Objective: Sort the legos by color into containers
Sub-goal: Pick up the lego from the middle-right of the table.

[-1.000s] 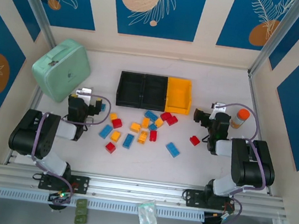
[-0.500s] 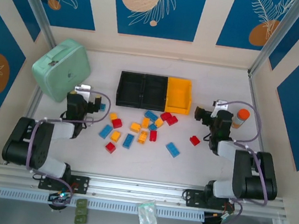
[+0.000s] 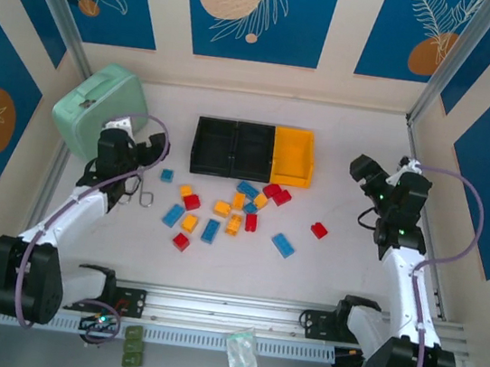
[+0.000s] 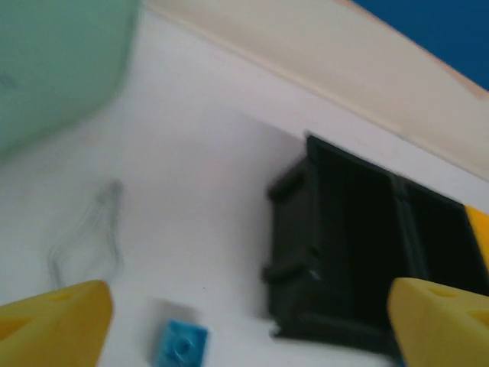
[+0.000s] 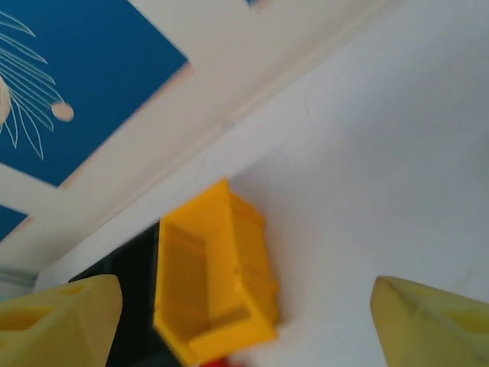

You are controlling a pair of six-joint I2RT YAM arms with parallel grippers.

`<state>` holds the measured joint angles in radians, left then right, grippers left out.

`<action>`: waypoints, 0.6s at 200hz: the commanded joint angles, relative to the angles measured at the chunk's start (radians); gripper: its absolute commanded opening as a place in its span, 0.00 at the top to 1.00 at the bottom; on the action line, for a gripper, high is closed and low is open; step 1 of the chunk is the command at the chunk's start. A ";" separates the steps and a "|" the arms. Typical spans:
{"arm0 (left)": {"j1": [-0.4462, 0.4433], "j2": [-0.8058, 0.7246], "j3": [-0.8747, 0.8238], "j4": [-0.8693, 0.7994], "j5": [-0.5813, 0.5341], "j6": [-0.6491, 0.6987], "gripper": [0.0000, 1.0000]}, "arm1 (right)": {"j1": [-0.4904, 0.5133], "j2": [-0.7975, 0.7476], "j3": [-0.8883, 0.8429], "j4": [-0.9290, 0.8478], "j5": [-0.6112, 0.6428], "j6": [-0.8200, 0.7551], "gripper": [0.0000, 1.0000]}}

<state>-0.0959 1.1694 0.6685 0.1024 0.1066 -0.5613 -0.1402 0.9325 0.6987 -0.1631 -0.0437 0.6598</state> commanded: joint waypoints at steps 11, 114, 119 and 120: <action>-0.033 -0.042 0.031 -0.255 0.244 -0.095 0.18 | 0.071 0.072 0.121 -0.468 -0.046 0.020 0.23; -0.518 -0.148 -0.073 -0.378 0.106 -0.069 0.21 | 0.287 0.407 0.113 -0.596 0.201 0.182 0.17; -0.531 -0.139 -0.068 -0.378 0.097 -0.066 0.21 | 0.293 0.425 0.118 -0.592 0.211 0.188 0.17; -0.534 -0.136 -0.068 -0.378 0.095 -0.065 0.21 | 0.294 0.429 0.118 -0.591 0.212 0.189 0.17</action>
<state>-0.5827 1.0031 0.6056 -0.2619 0.2668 -0.6235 0.1352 1.3037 0.8196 -0.7517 0.1192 0.7895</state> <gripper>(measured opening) 0.785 0.826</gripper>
